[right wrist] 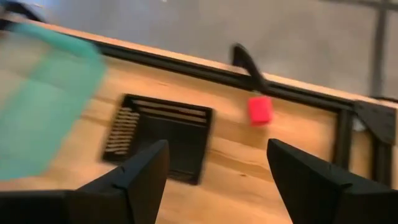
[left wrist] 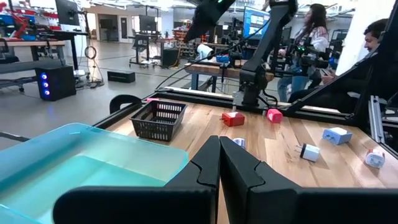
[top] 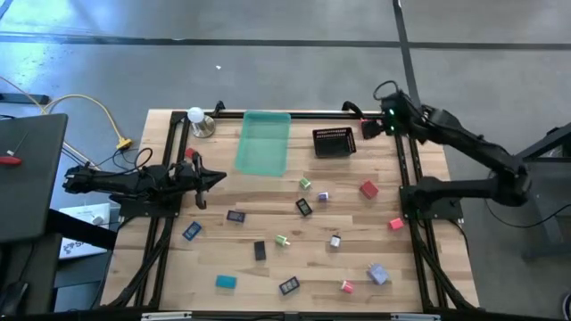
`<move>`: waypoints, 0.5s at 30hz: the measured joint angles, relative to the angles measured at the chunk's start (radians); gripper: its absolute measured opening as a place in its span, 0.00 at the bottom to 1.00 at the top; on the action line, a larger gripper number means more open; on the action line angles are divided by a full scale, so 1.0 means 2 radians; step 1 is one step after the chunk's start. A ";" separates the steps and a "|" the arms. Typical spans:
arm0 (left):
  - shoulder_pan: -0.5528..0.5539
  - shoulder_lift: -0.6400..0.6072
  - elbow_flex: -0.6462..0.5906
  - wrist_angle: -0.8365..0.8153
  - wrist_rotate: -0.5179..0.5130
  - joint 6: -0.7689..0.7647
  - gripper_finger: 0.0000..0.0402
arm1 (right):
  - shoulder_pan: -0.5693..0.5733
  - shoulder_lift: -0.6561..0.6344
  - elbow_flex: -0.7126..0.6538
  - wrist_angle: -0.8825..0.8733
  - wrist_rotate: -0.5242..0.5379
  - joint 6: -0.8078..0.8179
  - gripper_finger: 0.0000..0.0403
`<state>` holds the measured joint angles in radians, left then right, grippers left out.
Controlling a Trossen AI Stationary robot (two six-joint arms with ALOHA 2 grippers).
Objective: Pick & Place Office items
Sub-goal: Put the top pink charger adapter into the green bin
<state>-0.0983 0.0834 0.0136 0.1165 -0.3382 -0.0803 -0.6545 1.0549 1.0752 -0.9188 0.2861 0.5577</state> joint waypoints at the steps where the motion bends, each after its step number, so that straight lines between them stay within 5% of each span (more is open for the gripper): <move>1: 0.001 0.000 0.000 0.000 0.000 0.000 0.00 | -0.017 0.013 0.000 0.000 -0.009 -0.007 0.65; 6: 0.003 0.000 0.000 0.000 0.000 -0.001 0.00 | -0.083 0.090 0.000 0.004 -0.055 -0.019 0.65; 15: 0.002 0.000 0.000 -0.010 0.000 -0.001 0.00 | -0.133 0.205 0.000 0.057 -0.054 -0.059 0.65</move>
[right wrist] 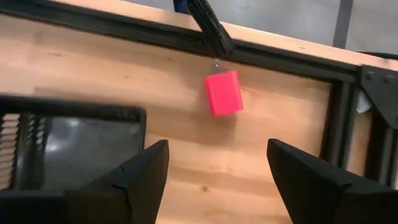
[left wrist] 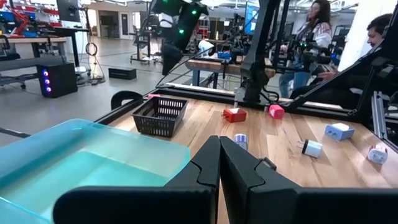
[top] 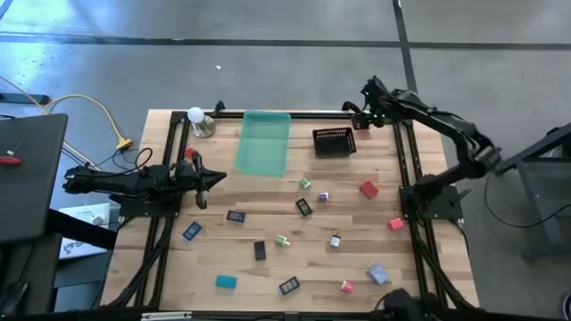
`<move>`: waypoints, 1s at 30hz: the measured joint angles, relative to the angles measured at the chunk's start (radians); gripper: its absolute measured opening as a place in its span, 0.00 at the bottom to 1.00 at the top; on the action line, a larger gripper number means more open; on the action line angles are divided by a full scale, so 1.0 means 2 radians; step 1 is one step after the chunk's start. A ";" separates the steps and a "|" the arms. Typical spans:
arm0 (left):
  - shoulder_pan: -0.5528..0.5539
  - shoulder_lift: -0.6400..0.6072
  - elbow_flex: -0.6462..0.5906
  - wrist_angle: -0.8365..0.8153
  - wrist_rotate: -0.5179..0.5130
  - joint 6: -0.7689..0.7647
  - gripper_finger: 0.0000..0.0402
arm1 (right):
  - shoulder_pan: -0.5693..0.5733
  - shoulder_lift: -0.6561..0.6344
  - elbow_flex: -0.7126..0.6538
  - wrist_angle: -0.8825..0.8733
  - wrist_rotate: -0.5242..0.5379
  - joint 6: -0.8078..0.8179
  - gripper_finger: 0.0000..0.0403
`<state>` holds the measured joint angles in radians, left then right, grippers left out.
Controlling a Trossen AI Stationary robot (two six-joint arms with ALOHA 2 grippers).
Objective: Pick & Place Office items
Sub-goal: Put the top pink charger adapter into the green bin
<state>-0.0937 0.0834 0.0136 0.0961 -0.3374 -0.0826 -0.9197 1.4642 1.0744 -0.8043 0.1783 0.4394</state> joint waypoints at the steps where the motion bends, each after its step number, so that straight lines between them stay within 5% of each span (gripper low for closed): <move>1: 0.000 0.000 0.000 -0.002 0.000 0.000 0.00 | -0.003 0.009 0.000 0.006 0.000 -0.003 0.65; 30: 0.000 0.000 0.000 -0.009 0.000 0.000 0.00 | -0.044 0.135 0.000 0.094 0.012 -0.064 0.65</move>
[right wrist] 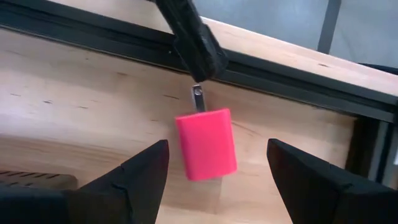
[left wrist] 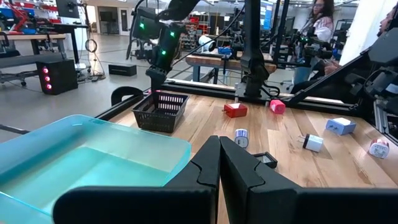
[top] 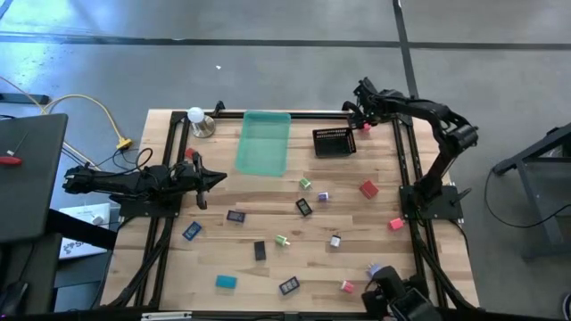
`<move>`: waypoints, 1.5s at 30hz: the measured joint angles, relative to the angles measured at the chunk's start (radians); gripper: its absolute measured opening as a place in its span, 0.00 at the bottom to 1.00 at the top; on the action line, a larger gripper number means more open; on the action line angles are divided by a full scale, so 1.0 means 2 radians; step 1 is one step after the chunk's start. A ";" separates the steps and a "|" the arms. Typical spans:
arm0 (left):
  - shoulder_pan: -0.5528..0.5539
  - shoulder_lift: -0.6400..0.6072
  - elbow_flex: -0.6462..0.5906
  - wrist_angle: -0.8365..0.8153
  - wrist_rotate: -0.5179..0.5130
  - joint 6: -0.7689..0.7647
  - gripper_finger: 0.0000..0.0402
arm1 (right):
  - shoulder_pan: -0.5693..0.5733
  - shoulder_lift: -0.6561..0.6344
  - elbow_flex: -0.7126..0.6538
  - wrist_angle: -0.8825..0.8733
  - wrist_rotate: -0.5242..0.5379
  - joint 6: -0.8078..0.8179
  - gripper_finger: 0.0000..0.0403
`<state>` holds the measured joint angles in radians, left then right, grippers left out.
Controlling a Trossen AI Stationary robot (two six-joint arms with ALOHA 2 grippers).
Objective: Pick & Place Office items
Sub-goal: Put the top pink charger adapter into the green bin
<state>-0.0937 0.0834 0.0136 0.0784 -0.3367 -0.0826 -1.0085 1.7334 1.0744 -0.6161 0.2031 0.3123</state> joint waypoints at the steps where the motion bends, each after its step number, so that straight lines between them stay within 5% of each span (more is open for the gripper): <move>1: 0.000 0.000 0.000 0.000 0.000 0.000 0.00 | 0.001 0.002 0.000 0.003 0.000 0.000 0.65; 29: -0.001 0.000 0.000 -0.019 0.000 -0.002 0.00 | 0.003 0.056 0.000 0.024 0.026 -0.028 0.64; 40: 0.000 0.000 0.000 -0.020 0.000 -0.002 0.00 | 0.003 0.056 0.000 0.019 0.028 -0.053 0.34; 45: -0.001 0.000 0.000 -0.021 0.000 -0.002 0.00 | 0.003 0.056 0.000 0.017 0.031 -0.054 0.34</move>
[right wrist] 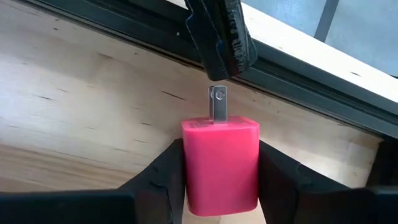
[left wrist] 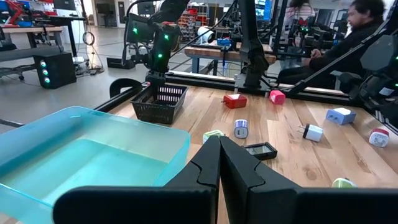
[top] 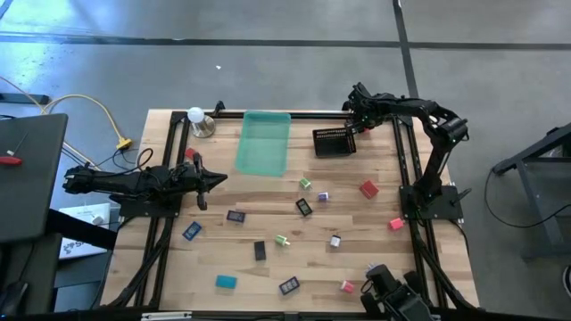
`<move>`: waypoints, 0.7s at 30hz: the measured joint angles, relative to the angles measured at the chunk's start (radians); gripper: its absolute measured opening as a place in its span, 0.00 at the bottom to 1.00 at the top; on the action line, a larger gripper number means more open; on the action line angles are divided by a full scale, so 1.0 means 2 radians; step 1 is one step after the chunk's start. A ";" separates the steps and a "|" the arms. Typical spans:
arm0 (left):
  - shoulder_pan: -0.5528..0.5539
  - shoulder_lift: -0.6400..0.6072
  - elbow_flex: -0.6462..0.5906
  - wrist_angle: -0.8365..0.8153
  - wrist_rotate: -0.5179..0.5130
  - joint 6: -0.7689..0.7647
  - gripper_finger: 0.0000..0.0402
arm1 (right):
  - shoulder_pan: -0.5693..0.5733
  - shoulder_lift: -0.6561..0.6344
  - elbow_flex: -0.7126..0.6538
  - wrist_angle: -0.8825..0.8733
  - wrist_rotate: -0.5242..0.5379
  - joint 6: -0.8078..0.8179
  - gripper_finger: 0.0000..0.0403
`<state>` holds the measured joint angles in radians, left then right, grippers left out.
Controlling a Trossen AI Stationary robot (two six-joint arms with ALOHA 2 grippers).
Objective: Pick & Place Office items
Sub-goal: Put the top pink charger adapter into the green bin
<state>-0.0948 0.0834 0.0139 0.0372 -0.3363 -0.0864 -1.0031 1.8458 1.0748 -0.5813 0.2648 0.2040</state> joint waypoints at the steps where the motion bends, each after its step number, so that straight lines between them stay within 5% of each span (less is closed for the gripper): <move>1: 0.000 0.000 0.000 0.000 0.000 0.000 0.00 | 0.000 0.000 0.000 -0.002 0.001 -0.001 0.34; 9: 0.000 0.000 0.000 0.001 0.000 0.000 0.00 | 0.024 -0.034 -0.002 -0.067 0.070 -0.024 0.34; 17: 0.000 0.000 0.000 0.035 0.000 -0.001 0.00 | 0.070 -0.146 -0.001 -0.128 0.100 -0.011 0.34; 21: 0.000 0.000 0.000 0.046 -0.004 -0.076 0.00 | 0.107 -0.216 -0.001 -0.161 0.119 0.005 0.34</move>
<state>-0.0945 0.0830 0.0139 0.1284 -0.3436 -0.2386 -0.7896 1.4131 1.0729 -0.9036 0.5024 0.2134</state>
